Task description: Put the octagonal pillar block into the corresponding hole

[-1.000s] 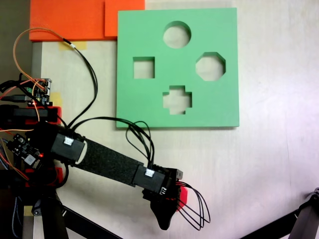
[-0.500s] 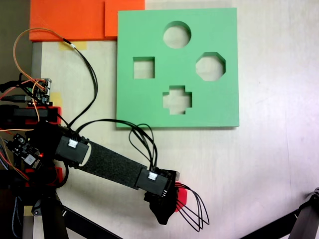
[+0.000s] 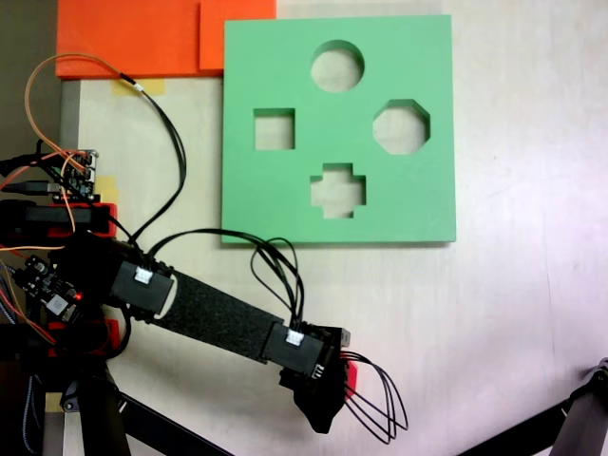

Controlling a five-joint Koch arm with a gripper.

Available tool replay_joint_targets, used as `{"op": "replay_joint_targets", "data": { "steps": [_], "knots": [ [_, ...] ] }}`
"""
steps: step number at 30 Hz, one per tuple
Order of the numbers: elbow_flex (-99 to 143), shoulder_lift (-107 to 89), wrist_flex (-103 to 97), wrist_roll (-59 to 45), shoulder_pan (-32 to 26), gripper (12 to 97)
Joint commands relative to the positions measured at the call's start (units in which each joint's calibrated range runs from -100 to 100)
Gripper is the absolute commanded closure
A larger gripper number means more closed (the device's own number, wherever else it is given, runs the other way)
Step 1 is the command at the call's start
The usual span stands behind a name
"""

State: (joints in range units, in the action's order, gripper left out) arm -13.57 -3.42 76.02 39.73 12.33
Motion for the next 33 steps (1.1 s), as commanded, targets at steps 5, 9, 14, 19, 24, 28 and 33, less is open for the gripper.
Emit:
{"op": "replay_joint_targets", "data": {
  "steps": [5, 9, 14, 19, 24, 28, 33],
  "knots": [
    [-3.68, 3.0, 5.21, -0.44, 0.1, 35.5],
    [-3.68, 4.68, 6.56, -0.44, 0.1, 52.6],
    [-3.68, 5.24, 6.75, -0.44, 0.15, 56.8],
    [-3.68, 5.38, 9.44, -0.39, 0.29, 66.4],
    [-3.68, 5.1, 14.64, 1.51, 0.29, 72.8],
    [-3.68, 1.74, 19.27, 1.71, 0.2, 73.9],
    [-3.68, -9.43, 23.5, 3.52, 0.05, 77.6]
  ]
}}
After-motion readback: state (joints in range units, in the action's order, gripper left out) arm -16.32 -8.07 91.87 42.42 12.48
